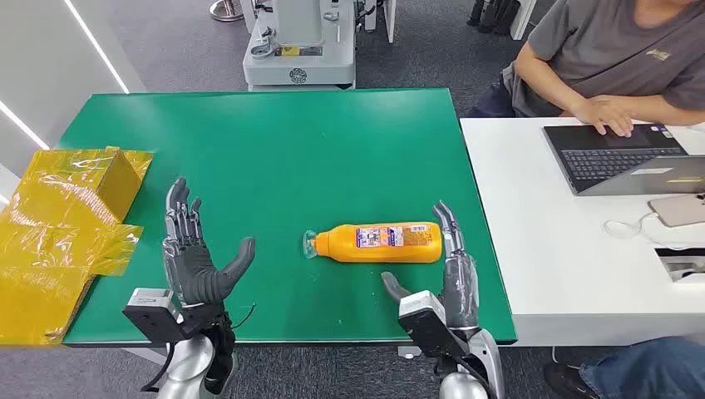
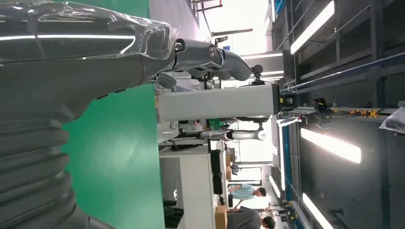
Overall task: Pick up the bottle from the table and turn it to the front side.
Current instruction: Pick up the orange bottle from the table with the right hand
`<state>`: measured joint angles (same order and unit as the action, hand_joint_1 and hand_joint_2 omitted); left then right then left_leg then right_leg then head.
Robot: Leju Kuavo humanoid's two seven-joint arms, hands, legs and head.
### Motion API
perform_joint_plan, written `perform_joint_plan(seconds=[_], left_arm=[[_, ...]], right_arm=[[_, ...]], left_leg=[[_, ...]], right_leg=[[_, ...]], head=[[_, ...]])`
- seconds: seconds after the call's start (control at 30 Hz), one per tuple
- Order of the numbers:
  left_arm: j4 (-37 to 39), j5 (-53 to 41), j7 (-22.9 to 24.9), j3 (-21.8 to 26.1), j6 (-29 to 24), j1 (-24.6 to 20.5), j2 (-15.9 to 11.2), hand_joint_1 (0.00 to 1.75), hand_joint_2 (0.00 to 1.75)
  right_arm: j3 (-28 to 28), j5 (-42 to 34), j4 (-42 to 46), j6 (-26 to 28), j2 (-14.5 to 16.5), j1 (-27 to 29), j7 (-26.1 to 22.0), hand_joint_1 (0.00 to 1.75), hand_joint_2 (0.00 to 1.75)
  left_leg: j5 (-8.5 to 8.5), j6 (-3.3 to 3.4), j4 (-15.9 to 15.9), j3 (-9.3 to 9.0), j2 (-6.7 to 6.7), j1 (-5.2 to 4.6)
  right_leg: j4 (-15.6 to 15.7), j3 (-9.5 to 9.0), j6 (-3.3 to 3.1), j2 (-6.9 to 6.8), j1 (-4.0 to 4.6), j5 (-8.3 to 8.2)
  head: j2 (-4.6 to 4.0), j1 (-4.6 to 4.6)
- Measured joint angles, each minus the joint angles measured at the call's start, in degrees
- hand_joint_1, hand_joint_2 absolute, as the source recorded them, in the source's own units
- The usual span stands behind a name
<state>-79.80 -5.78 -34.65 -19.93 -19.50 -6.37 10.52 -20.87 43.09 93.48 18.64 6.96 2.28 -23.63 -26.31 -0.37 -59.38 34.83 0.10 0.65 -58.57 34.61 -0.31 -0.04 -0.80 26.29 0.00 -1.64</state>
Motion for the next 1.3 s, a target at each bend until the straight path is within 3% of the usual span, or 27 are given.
perform_joint_plan(seconds=[0.17, 0.3, 0.43, 0.53, 0.7, 0.83, 0.97, 1.07, 1.2, 1.3], left_arm=[[0.3, 0.0, -0.2, 0.0, 0.8, -0.1, 0.0, 0.00, 1.75], [0.4, -0.6, 0.1, 0.0, 2.2, -0.1, 0.0, 0.00, 1.75], [0.4, -0.9, 0.2, 0.0, 2.5, -0.1, 0.0, 0.00, 1.75], [0.4, -1.0, 0.2, 0.0, 2.9, 0.1, -0.1, 0.00, 1.75], [0.4, -1.1, 0.2, 0.0, 3.5, 0.4, -0.4, 0.00, 1.75], [0.4, -1.1, 0.2, 0.0, 3.6, 0.4, -0.5, 0.00, 1.75], [0.4, -1.1, 0.2, 0.0, 4.0, 0.3, -0.6, 0.00, 1.75], [0.4, -0.8, 0.3, 0.0, 4.1, 0.0, -0.6, 0.00, 1.75], [0.5, -0.3, 0.6, 0.0, 3.6, -0.2, -0.6, 0.00, 1.75], [0.5, -0.1, 1.0, 0.0, 3.4, -0.2, -0.6, 0.00, 1.75]], right_arm=[[-0.3, 12.1, -0.1, -4.8, -2.6, -1.1, 6.0, 0.00, 1.75], [-0.3, 16.6, -0.8, -8.7, -6.8, -3.6, 8.9, 0.00, 1.75], [-0.3, 16.5, -1.7, -10.5, -10.3, -5.8, 9.3, 0.00, 1.75], [-0.5, 14.9, -3.3, -15.2, -13.6, -8.6, 9.6, 0.00, 1.75], [-2.2, 10.0, -10.8, -26.2, -20.8, -19.6, 8.2, 0.00, 1.75], [-4.0, 7.7, -16.7, -28.3, -23.9, -27.1, 7.5, 0.00, 1.75], [-6.6, 6.6, -20.3, -30.4, -25.2, -31.4, 8.0, 0.00, 1.75], [-10.4, 5.0, -27.0, -34.2, -25.1, -38.5, 6.6, 0.00, 1.75], [-17.1, 1.3, -39.6, -37.4, -22.1, -50.2, 3.2, 0.00, 1.75], [-20.8, -0.6, -46.7, -38.1, -19.2, -55.8, 2.5, 0.00, 1.75]], left_leg=[[0.00, 0.00, 0.0, 0.00, 0.00, -0.01], [0.01, 0.01, 0.0, 0.00, 0.00, -0.02], [0.01, 0.02, 0.0, 0.01, -0.02, -0.02], [0.01, 0.02, 0.0, 0.01, -0.02, -0.02], [0.08, 0.11, -0.1, 0.03, 0.01, -0.02], [0.13, 0.15, -0.1, 0.02, -0.05, -0.02], [0.13, 0.15, -0.1, 0.09, -0.03, -0.02], [0.15, 0.14, -0.1, 0.09, 0.07, -0.02], [0.24, 0.10, -0.1, 0.05, 0.05, -0.01], [0.26, 0.08, -0.1, 0.04, 0.00, 0.00]], right_leg=[[0.0, -0.01, 0.01, 0.00, -0.01, -0.01], [0.0, -0.02, 0.02, -0.01, -0.03, -0.02], [0.0, -0.04, 0.02, -0.01, -0.03, -0.03], [0.0, -0.04, 0.02, -0.01, -0.03, -0.03], [0.0, -0.04, 0.03, 0.00, -0.03, -0.17], [0.0, -0.04, 0.06, -0.06, -0.03, -0.20], [0.0, -0.01, 0.06, -0.03, -0.03, -0.21], [-0.1, 0.01, 0.05, 0.08, -0.03, -0.24], [-0.1, 0.01, 0.05, 0.06, -0.02, -0.27], [-0.1, 0.01, 0.04, 0.01, -0.01, -0.27]], head=[[0.00, 0.01], [0.00, 0.01], [0.00, 0.01], [0.00, 0.01], [0.00, 0.01], [0.00, 0.01], [0.00, 0.01], [0.00, 0.00], [0.00, 0.00], [0.00, -0.02]])
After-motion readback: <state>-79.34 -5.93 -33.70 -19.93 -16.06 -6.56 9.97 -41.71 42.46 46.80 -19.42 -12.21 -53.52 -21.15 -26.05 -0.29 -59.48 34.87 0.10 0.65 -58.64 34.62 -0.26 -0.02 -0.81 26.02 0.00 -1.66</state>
